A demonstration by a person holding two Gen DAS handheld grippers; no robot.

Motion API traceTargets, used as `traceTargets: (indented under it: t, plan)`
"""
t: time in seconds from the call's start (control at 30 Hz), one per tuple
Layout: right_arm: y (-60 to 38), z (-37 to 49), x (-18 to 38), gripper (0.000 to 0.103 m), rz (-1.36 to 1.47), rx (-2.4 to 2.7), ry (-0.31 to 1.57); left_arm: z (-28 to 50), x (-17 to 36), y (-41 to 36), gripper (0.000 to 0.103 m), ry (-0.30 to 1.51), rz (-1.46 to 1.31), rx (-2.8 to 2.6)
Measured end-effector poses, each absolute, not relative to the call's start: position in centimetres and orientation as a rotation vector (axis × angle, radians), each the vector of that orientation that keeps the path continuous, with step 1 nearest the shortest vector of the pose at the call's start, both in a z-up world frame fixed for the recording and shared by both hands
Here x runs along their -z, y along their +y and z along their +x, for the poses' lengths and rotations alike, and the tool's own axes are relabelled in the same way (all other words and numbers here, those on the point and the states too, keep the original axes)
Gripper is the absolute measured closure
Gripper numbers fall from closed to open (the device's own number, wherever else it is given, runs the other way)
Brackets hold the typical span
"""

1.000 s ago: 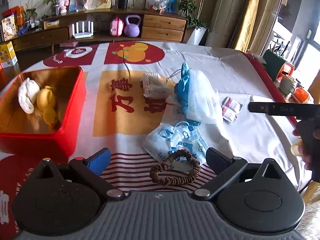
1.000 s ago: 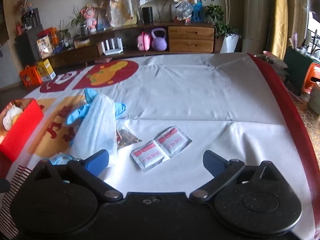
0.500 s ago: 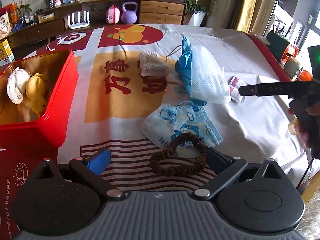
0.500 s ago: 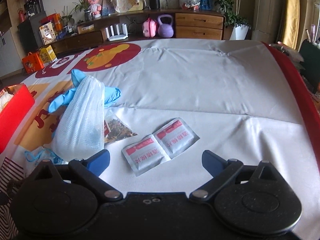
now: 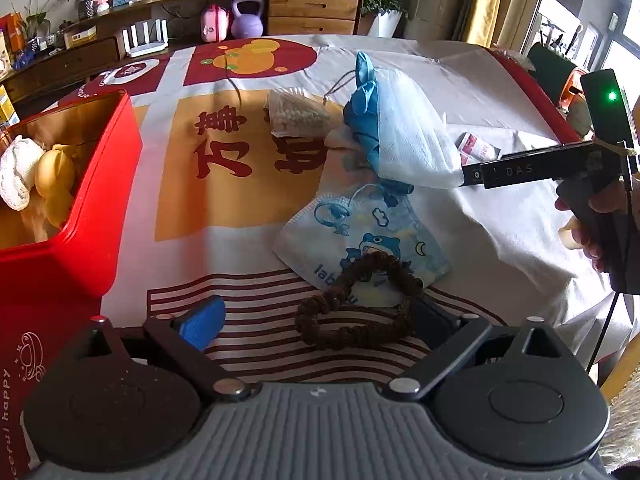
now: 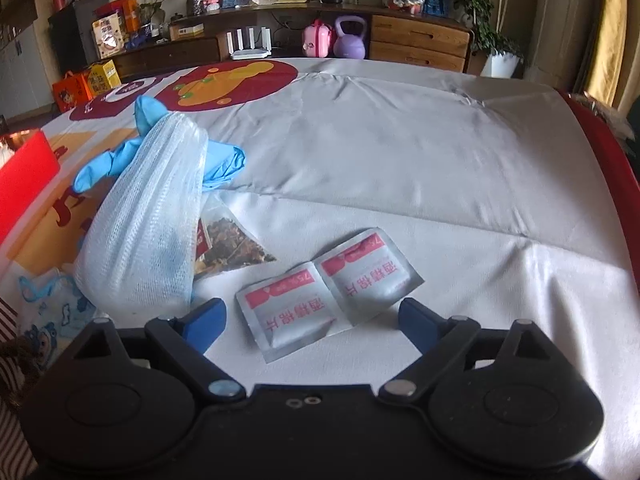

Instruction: Organize soft objects

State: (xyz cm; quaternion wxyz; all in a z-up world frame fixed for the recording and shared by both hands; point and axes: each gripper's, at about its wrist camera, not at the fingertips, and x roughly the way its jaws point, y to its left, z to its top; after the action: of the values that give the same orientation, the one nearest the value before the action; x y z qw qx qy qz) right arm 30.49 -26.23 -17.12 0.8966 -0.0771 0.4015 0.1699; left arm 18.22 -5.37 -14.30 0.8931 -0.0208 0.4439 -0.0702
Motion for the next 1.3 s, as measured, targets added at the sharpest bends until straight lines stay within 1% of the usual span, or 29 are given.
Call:
traceTargets:
  t: [0.1, 0.13, 0.17, 0.2, 0.23, 0.3, 0.33, 0.4, 0.47, 0.5, 0.57, 0.6, 0.63, 0.7, 0.77, 0.93, 1.03, 1.13, 1.17, 1.3]
  plan:
    - [-26.2, 30.3, 17.2, 0.012, -0.167, -0.354, 0.815, 18.4, 14.6, -5.5, 0.014, 0.933, -0.039, 0.145]
    - [-26.2, 30.2, 17.2, 0.012, -0.168, -0.357, 0.810, 18.4, 14.7, -5.6, 0.019, 0.939, -0.040, 0.147]
    - [-26.3, 30.1, 17.2, 0.016, -0.168, -0.359, 0.804, 18.5, 14.8, -5.6, 0.024, 0.942, -0.041, 0.150]
    - [-26.3, 30.1, 17.1, 0.021, -0.166, -0.359, 0.798, 18.5, 14.9, -5.6, 0.026, 0.941, -0.042, 0.153]
    - [-26.3, 30.0, 17.0, 0.024, -0.166, -0.361, 0.792, 18.5, 14.9, -5.7, 0.028, 0.939, -0.041, 0.158]
    - [-26.2, 29.9, 16.8, 0.035, -0.169, -0.371, 0.784, 18.5, 14.9, -5.8, 0.034, 0.937, -0.039, 0.166]
    - [-26.0, 29.8, 16.8, 0.039, -0.174, -0.375, 0.781, 18.6, 14.9, -5.9, 0.037, 0.938, -0.040, 0.170]
    - [-25.7, 29.7, 16.6, 0.053, -0.182, -0.392, 0.776, 18.5, 14.8, -6.0, 0.042, 0.934, -0.039, 0.176]
    - [-25.3, 29.4, 16.5, 0.056, -0.206, -0.396, 0.769, 18.5, 14.8, -6.1, 0.051, 0.932, -0.035, 0.179]
    - [-25.2, 29.3, 16.5, 0.059, -0.214, -0.402, 0.765, 18.5, 14.8, -6.1, 0.052, 0.931, -0.031, 0.180]
    - [-25.0, 29.4, 16.5, 0.063, -0.218, -0.412, 0.761, 18.5, 14.8, -6.2, 0.062, 0.928, -0.023, 0.182]
    - [-25.0, 29.3, 16.5, 0.064, -0.221, -0.415, 0.758, 18.4, 14.8, -6.2, 0.064, 0.927, -0.018, 0.181]
    - [-24.9, 29.2, 16.5, 0.065, -0.226, -0.414, 0.755, 18.4, 14.8, -6.2, 0.069, 0.926, -0.014, 0.180]
    - [-24.7, 29.1, 16.5, 0.067, -0.229, -0.408, 0.752, 18.4, 14.8, -6.2, 0.071, 0.926, -0.008, 0.178]
    - [-24.5, 29.0, 16.5, 0.067, -0.235, -0.402, 0.751, 18.4, 14.8, -6.1, 0.077, 0.927, -0.013, 0.174]
    - [-24.7, 28.8, 16.3, 0.068, -0.219, -0.392, 0.759, 18.4, 14.8, -5.7, 0.083, 0.929, -0.035, 0.170]
    - [-24.8, 28.5, 16.0, 0.068, -0.212, -0.393, 0.760, 18.4, 14.8, -5.6, 0.089, 0.930, -0.037, 0.172]
    - [-25.0, 28.1, 15.7, 0.068, -0.196, -0.393, 0.761, 18.2, 14.6, -5.7, 0.090, 0.919, -0.033, 0.172]
    - [-25.0, 27.9, 15.5, 0.068, -0.192, -0.391, 0.760, 18.2, 14.5, -5.7, 0.092, 0.915, -0.031, 0.172]
    - [-25.2, 27.0, 14.7, 0.068, -0.178, -0.392, 0.749, 18.0, 14.0, -5.5, 0.092, 0.903, -0.042, 0.172]
